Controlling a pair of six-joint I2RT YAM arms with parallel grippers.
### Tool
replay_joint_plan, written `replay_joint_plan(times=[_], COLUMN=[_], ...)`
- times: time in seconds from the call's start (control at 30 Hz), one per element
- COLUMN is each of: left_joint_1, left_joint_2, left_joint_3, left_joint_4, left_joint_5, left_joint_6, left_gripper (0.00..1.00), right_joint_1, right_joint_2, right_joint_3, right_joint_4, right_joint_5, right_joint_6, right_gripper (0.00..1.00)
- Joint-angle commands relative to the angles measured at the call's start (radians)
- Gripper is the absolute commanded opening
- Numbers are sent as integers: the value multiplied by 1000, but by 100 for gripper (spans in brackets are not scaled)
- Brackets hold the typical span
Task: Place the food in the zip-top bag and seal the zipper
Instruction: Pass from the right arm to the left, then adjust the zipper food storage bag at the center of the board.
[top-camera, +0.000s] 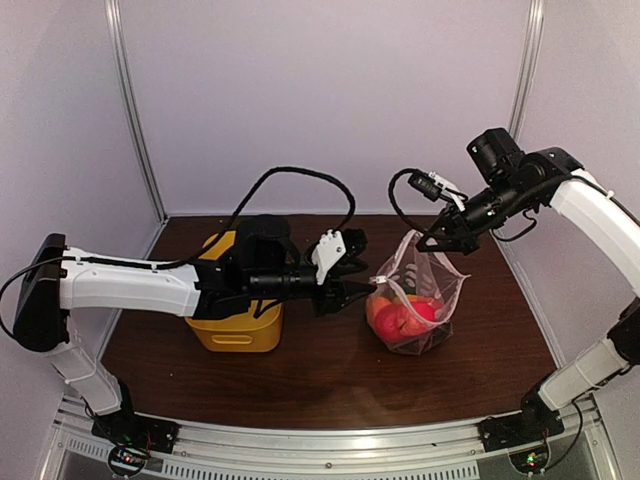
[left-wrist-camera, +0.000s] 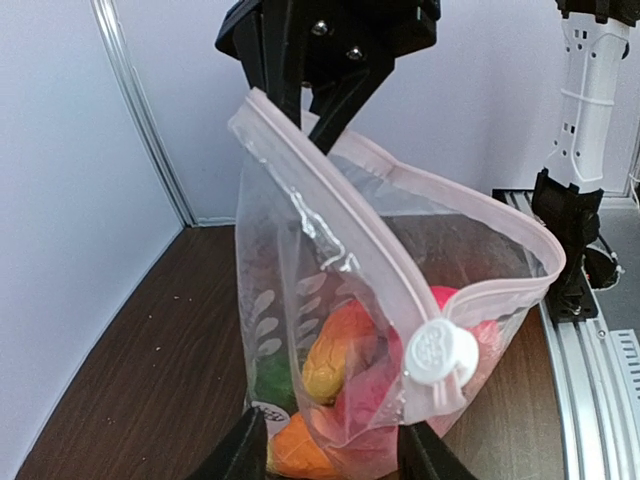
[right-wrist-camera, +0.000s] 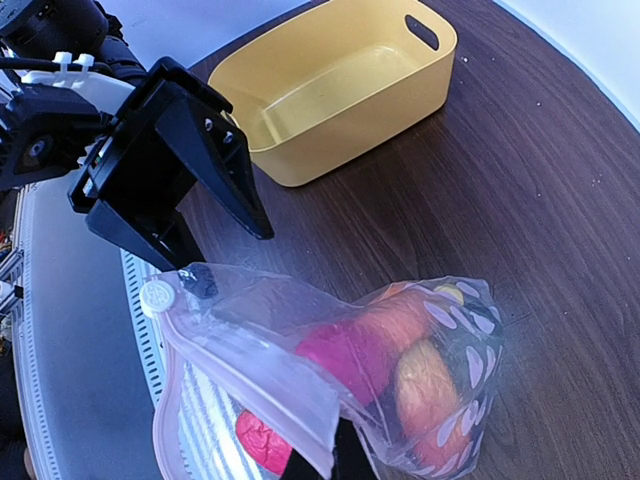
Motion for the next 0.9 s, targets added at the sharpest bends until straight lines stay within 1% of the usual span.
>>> replay_joint_plan(times=[0.0,0.13,0.23,0.3,0.4,0.5,0.63,0.73,0.87], left_joint_1=[-2,-2,-2,-3,-2,-1,-1,-2,-1], left_joint_2=[26,39,33,27,4,-22,-40,-58,-77], left_joint_3=[35,46,41,39,27,16,24,23,27], left_joint_4=[101,98,102,104,105,91,35,5,-34], left_joint_5=[-26,-43,-44,-39,-37,-42,-38,-44,-55], left_joint_6=[53,81,92,96,95,81,39,13,-11], left_gripper=[38,26,21,16,8,2,0,0,0], right_joint_1=[8,11,10,11,10,5,-46,-93,-124], right_joint_2=[15,19,19,22,23,22,10,-26,-97], right_joint_3=[14,17,16,17,34,53,66,27,-52], right_joint_4=[-7,-10,-10,-15,-47,-105,-260,-324,-362], right_joint_5=[24,29,36,47,84,122,42,30,52], right_joint_6=[2,4,3,0,-33,-81,-235,-332,-420], right_gripper=[1,1,1,1,5,13,24,35,42])
